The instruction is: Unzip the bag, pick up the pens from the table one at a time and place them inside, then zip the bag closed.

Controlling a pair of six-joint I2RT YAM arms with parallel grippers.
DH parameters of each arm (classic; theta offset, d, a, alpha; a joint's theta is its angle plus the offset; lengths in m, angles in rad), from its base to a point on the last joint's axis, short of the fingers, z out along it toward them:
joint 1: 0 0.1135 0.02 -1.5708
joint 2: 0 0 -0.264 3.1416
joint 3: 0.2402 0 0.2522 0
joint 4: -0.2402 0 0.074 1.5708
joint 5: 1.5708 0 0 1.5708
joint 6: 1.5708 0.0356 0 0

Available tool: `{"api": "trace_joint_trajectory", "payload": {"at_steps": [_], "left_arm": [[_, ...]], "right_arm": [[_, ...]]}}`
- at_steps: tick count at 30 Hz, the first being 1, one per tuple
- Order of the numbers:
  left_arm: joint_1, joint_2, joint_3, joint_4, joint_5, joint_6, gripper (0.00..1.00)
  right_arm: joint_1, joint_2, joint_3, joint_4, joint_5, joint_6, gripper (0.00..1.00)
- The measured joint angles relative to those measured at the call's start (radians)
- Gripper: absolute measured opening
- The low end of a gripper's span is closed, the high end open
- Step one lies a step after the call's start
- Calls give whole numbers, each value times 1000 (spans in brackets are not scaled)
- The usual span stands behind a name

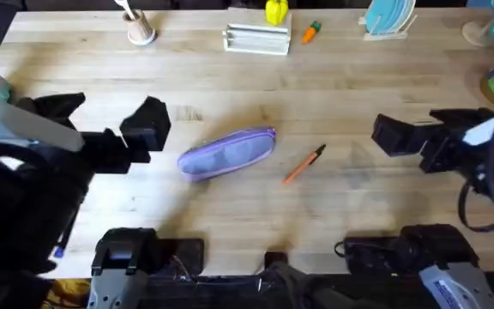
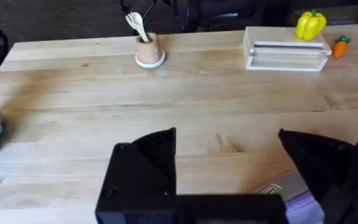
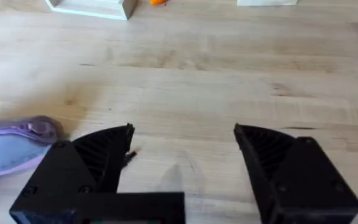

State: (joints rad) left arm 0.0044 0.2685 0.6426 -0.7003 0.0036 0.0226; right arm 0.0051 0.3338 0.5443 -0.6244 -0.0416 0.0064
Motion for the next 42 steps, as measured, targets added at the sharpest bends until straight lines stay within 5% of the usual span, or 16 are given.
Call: {"api": "trace_joint_trajectory", "payload": {"at_steps": [9, 16, 18, 23, 26, 33, 42], "left_arm": [[0, 301, 438, -311, 0, 5, 991], [0, 425, 584, -429, 1, 30, 993], [0, 440, 588, -462, 23, 103, 993], [0, 458, 588, -590, 123, 434, 995], [0, 458, 588, -595, 148, 576, 992], [0, 458, 588, -597, 185, 734, 993], [0, 462, 433, -626, 304, 1085, 993]], "right_arm": [[0, 371, 427, -246, -31, 14, 996], [0, 521, 610, -315, -35, 20, 996], [0, 528, 620, -313, -35, 20, 996], [0, 530, 620, -314, -35, 7, 996], [0, 530, 620, -296, -35, -1, 995], [0, 530, 620, -257, -34, -18, 996], [0, 530, 620, -244, -34, -102, 996]]}}
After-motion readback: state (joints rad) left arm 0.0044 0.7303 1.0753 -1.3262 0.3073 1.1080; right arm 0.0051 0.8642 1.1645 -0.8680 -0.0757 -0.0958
